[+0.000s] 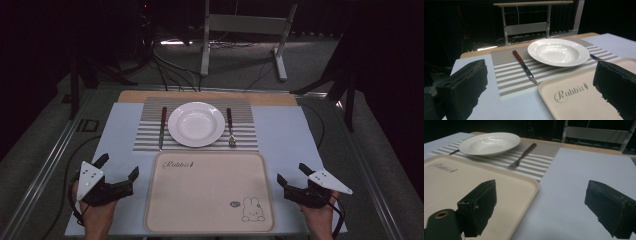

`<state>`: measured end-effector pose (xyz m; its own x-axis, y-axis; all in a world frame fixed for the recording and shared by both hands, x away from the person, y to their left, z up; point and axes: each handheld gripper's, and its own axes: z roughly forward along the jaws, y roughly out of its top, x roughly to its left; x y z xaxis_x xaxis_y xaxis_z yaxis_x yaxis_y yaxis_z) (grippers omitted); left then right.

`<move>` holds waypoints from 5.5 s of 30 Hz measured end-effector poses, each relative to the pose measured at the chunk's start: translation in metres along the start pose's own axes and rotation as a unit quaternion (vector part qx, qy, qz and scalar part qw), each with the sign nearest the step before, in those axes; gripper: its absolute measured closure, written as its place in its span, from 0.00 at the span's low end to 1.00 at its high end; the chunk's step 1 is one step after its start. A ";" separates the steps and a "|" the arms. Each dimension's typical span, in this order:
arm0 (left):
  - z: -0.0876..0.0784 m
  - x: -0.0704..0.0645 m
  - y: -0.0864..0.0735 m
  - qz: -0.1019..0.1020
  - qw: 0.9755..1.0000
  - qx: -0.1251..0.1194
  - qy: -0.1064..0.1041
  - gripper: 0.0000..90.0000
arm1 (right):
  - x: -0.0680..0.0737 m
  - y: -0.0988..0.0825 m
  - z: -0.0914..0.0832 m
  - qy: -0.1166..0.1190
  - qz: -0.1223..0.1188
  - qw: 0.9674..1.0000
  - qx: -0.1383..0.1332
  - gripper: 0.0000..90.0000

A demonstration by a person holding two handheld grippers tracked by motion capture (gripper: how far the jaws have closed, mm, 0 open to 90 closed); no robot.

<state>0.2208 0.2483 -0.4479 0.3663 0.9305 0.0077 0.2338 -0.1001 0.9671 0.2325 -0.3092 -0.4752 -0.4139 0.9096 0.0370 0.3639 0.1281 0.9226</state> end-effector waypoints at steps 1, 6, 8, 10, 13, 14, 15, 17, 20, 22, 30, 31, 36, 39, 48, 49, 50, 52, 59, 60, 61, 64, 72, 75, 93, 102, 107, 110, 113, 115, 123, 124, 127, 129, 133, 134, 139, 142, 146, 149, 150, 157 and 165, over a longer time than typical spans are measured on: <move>-0.001 0.001 -0.001 -0.009 1.000 -0.001 0.003 0.00 | 0.000 0.000 0.000 -0.005 0.004 1.000 0.001 0.12; -0.001 0.004 -0.002 -0.014 1.000 0.003 0.010 0.00 | -0.001 0.001 0.000 -0.005 0.016 1.000 0.003 0.12; -0.001 0.004 -0.002 -0.014 1.000 0.003 0.010 0.00 | -0.001 0.001 0.000 -0.005 0.016 1.000 0.003 0.12; -0.002 0.005 -0.002 -0.014 1.000 0.006 0.016 0.00 | 0.000 0.002 0.000 -0.004 0.017 1.000 0.004 0.12; 0.000 0.007 -0.003 -0.020 1.000 0.007 0.020 0.00 | 0.003 0.005 -0.001 -0.006 0.015 1.000 0.002 0.12; 0.000 0.007 -0.003 -0.020 1.000 0.010 0.022 0.00 | 0.003 0.005 -0.001 -0.006 0.016 1.000 0.004 0.12; 0.000 0.007 -0.003 -0.020 0.999 0.012 0.024 0.00 | 0.004 0.007 -0.001 -0.006 0.016 1.000 0.004 0.12; 0.001 0.007 -0.004 -0.021 0.999 0.012 0.026 0.00 | 0.005 0.010 -0.001 -0.006 0.014 1.000 0.002 0.12; 0.002 0.007 -0.004 -0.019 0.999 0.014 0.029 0.00 | 0.006 0.016 0.000 -0.006 0.014 1.000 -0.001 0.12; 0.002 0.007 -0.004 -0.019 0.999 0.014 0.031 0.00 | 0.007 0.019 0.000 -0.006 0.014 1.000 -0.002 0.12; 0.007 0.003 -0.006 -0.009 0.999 0.018 0.030 0.00 | 0.008 0.039 0.006 -0.005 0.012 1.000 -0.011 0.12; 0.008 0.002 -0.006 -0.005 0.999 0.022 0.031 0.00 | 0.008 0.041 0.007 -0.006 0.011 1.000 -0.011 0.12; 0.009 0.001 -0.006 -0.001 0.999 0.023 0.033 0.00 | 0.009 0.049 0.013 -0.008 0.009 1.000 -0.005 0.12; 0.009 0.002 -0.007 -0.003 0.999 0.022 0.036 0.00 | 0.012 0.057 0.019 -0.006 0.003 1.000 -0.003 0.12; 0.009 0.006 -0.008 -0.017 0.999 0.016 0.045 0.00 | 0.014 0.078 0.035 0.013 0.026 1.000 0.010 0.12; 0.009 0.006 -0.008 -0.017 0.999 0.016 0.046 0.00 | 0.015 0.080 0.037 0.013 0.024 1.000 0.012 0.12; 0.009 0.006 -0.008 -0.017 0.999 0.016 0.046 0.00 | 0.015 0.080 0.037 0.013 0.024 1.000 0.012 0.12; 0.009 0.007 -0.008 -0.019 0.999 0.015 0.048 0.00 | 0.019 0.084 0.044 0.013 0.018 1.000 0.014 0.12; 0.011 0.008 -0.009 -0.022 0.998 0.018 0.047 0.00 | 0.026 0.097 0.056 0.017 0.012 1.000 0.017 0.12; 0.011 0.008 -0.009 -0.022 0.998 0.018 0.047 0.00 | 0.027 0.100 0.057 0.020 0.014 1.000 0.017 0.12; 0.011 0.008 -0.009 -0.021 0.998 0.020 0.047 0.00 | 0.027 0.102 0.059 0.020 0.014 1.000 0.017 0.12; 0.012 0.007 -0.010 -0.021 0.998 0.021 0.047 0.00 | 0.029 0.109 0.063 0.019 0.016 1.000 0.016 0.12; 0.012 0.009 -0.010 -0.024 0.998 0.020 0.050 0.00 | 0.030 0.126 0.078 0.023 0.024 0.999 0.019 0.12; 0.011 0.010 -0.010 -0.024 0.998 0.020 0.050 0.00 | 0.027 0.136 0.088 0.024 0.037 0.999 0.019 0.12; 0.010 0.014 -0.010 -0.028 0.998 0.017 0.058 0.00 | 0.016 0.174 0.129 0.007 0.050 0.999 0.020 0.12; 0.010 0.013 -0.009 -0.020 0.998 0.020 0.058 0.00 | 0.011 0.184 0.154 -0.012 0.054 0.998 0.040 0.12; 0.010 0.014 -0.010 -0.022 0.998 0.019 0.059 0.00 | 0.011 0.192 0.166 -0.026 0.044 0.998 0.048 0.12; 0.010 0.014 -0.010 -0.023 0.998 0.019 0.059 0.00 | 0.010 0.195 0.170 -0.029 0.044 0.997 0.049 0.12; 0.010 0.014 -0.010 -0.022 0.998 0.018 0.059 0.00 | 0.010 0.198 0.182 -0.039 0.041 0.997 0.058 0.12; 0.011 0.013 -0.010 -0.021 0.998 0.019 0.058 0.00 | 0.009 0.198 0.187 -0.043 0.043 0.996 0.061 0.12; 0.010 0.014 -0.009 -0.021 0.998 0.019 0.058 0.00 | 0.008 0.192 0.210 -0.050 0.047 0.994 0.082 0.12; 0.010 0.014 -0.009 -0.021 0.998 0.019 0.058 0.00 | 0.009 0.191 0.213 -0.050 0.047 0.994 0.084 0.12; 0.010 0.014 -0.010 -0.022 0.998 0.018 0.059 0.00 | 0.009 0.188 0.218 -0.051 0.048 0.994 0.090 0.12; 0.010 0.014 -0.009 -0.023 0.998 0.017 0.059 0.00 | 0.012 0.184 0.225 -0.051 0.047 0.993 0.096 0.12; 0.009 0.015 -0.010 -0.024 0.998 0.017 0.059 0.00 | 0.015 0.178 0.235 -0.050 0.044 0.992 0.107 0.12; 0.009 0.015 -0.010 -0.024 0.998 0.017 0.059 0.00 | 0.015 0.178 0.235 -0.050 0.044 0.992 0.107 0.12; 0.009 0.015 -0.010 -0.024 0.998 0.016 0.058 0.00 | 0.019 0.168 0.248 -0.053 0.044 0.990 0.123 0.12; 0.009 0.015 -0.010 -0.024 0.998 0.016 0.058 0.00 | 0.021 0.164 0.252 -0.052 0.042 0.989 0.129 0.12; 0.009 0.016 -0.010 -0.026 0.998 0.015 0.059 0.00 | 0.024 0.153 0.260 -0.058 0.031 0.987 0.144 0.12; 0.009 0.016 -0.010 -0.027 0.998 0.014 0.060 0.00 | 0.025 0.146 0.264 -0.057 0.036 0.986 0.150 0.12; 0.008 0.016 -0.009 -0.027 0.998 0.014 0.059 0.00 | 0.026 0.139 0.268 -0.058 0.038 0.985 0.160 0.12; 0.008 0.017 -0.010 -0.030 0.998 0.015 0.060 0.00 | 0.023 0.125 0.279 -0.063 0.046 0.978 0.193 0.15; 0.007 0.020 -0.011 -0.039 0.997 0.011 0.063 0.00 | 0.024 0.109 0.296 -0.065 0.043 0.972 0.221 0.24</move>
<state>0.2321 0.2657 -0.4597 0.2309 0.9724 -0.0336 0.2781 -0.0329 0.9600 0.5093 -0.1561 -0.4876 -0.2673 0.9631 0.0317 0.7273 0.1800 0.6623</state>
